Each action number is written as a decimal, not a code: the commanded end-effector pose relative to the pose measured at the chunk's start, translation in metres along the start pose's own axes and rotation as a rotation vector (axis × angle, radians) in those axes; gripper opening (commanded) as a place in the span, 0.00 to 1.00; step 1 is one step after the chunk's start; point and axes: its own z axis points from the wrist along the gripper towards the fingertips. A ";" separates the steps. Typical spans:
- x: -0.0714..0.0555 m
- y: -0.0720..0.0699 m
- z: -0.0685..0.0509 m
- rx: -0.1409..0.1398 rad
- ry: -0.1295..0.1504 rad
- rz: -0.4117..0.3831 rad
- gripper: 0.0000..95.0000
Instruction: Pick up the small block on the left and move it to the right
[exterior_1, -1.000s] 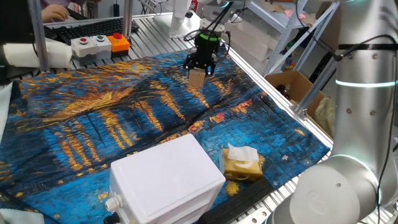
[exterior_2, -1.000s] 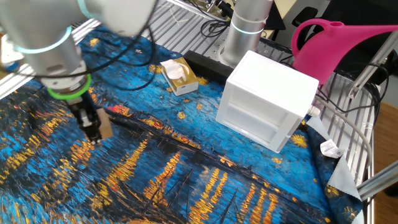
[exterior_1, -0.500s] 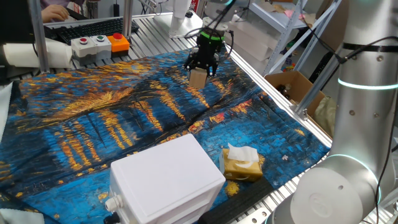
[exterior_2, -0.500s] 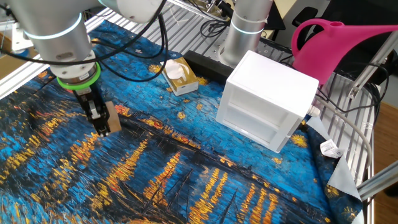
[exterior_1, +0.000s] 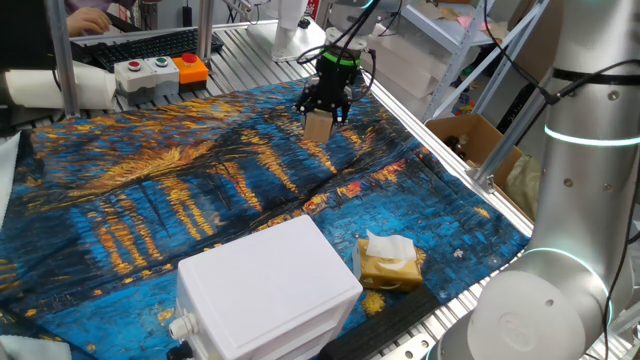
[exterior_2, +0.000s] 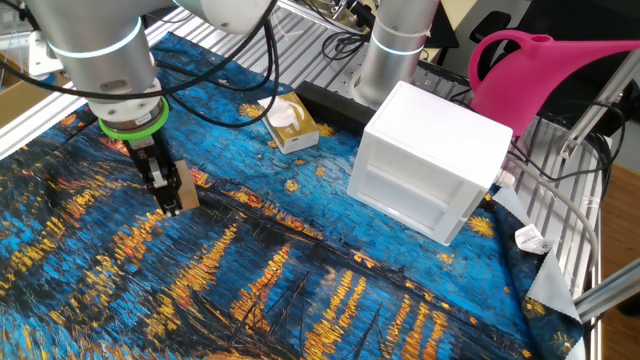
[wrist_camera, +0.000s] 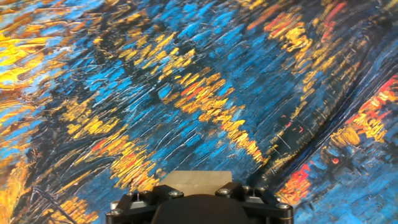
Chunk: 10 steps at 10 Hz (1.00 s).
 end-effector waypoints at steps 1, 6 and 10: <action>0.000 0.000 0.000 0.005 0.006 -0.011 0.00; 0.000 0.000 0.000 0.052 0.014 -0.103 0.00; 0.000 0.000 0.000 0.057 0.035 -0.188 0.00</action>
